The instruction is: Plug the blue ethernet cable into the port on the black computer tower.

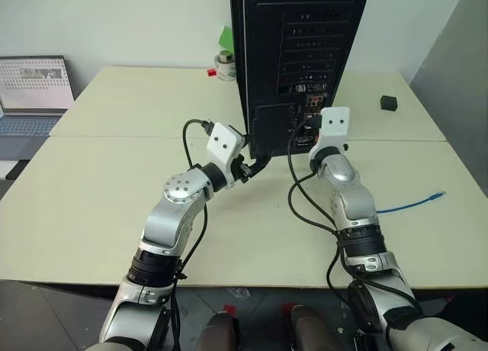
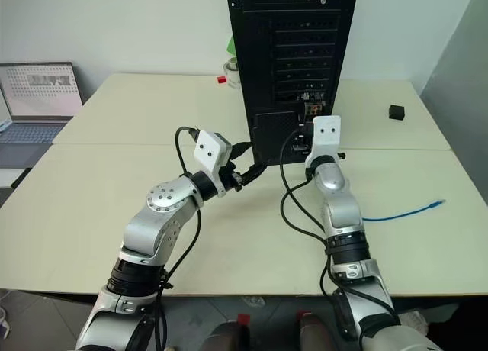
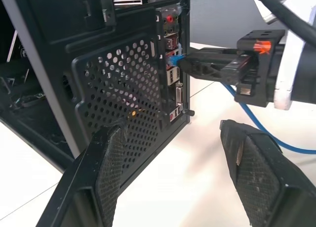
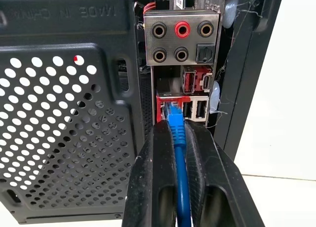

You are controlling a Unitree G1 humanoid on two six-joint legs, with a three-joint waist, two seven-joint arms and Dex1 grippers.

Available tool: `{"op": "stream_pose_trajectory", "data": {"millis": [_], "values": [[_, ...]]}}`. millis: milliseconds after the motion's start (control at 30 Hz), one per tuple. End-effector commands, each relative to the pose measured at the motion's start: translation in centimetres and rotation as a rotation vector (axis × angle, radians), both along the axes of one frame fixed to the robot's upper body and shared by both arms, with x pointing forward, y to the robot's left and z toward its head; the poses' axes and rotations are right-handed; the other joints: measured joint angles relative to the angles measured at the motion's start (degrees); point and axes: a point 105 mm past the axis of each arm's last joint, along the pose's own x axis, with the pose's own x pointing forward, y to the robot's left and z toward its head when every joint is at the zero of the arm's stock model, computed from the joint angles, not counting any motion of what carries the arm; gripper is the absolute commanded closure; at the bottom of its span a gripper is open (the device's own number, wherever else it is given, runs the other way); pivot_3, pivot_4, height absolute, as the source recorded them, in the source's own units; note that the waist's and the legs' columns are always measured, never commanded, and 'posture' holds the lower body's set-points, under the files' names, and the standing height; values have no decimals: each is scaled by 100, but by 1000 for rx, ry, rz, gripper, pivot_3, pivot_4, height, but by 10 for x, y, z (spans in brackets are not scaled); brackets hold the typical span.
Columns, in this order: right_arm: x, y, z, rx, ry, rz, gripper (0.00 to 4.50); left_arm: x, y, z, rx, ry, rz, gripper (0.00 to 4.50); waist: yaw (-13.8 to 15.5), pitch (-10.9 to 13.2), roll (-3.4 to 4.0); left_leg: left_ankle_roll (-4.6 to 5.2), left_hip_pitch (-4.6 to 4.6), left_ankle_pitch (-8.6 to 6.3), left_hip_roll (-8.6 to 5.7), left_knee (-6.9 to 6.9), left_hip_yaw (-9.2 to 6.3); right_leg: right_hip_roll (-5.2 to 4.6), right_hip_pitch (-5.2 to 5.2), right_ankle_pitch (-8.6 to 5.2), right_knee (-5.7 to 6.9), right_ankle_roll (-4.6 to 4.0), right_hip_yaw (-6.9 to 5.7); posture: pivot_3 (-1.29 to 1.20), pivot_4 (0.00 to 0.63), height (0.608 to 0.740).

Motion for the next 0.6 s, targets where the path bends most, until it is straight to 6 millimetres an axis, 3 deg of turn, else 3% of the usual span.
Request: {"op": "stream_pose_trajectory", "data": {"millis": [33,467,500,600], "values": [[1,13,28,-2,-89,30,4499,-6,-2,19,-21,-81,-10,1323,-31,0,0,0,0,0,1,0,0,0,0,0,1,0,0,0,150,740],[3,12,23,10,-67,69,4499,-5,0,18,-21,-84,11,1323,-91,0,0,-1,2,1,4,-1,0,1,0,0,3,-1,2,0,150,740],[3,10,21,10,-62,76,3799,-5,1,18,-19,-84,18,1323,-91,0,0,-1,3,1,4,-1,0,1,0,0,3,-1,3,0,150,740],[-1,7,18,0,-51,107,3234,-2,4,16,-10,-79,37,1323,-79,0,1,-1,2,1,4,-2,-2,1,0,0,2,-1,0,0,150,740]]}}
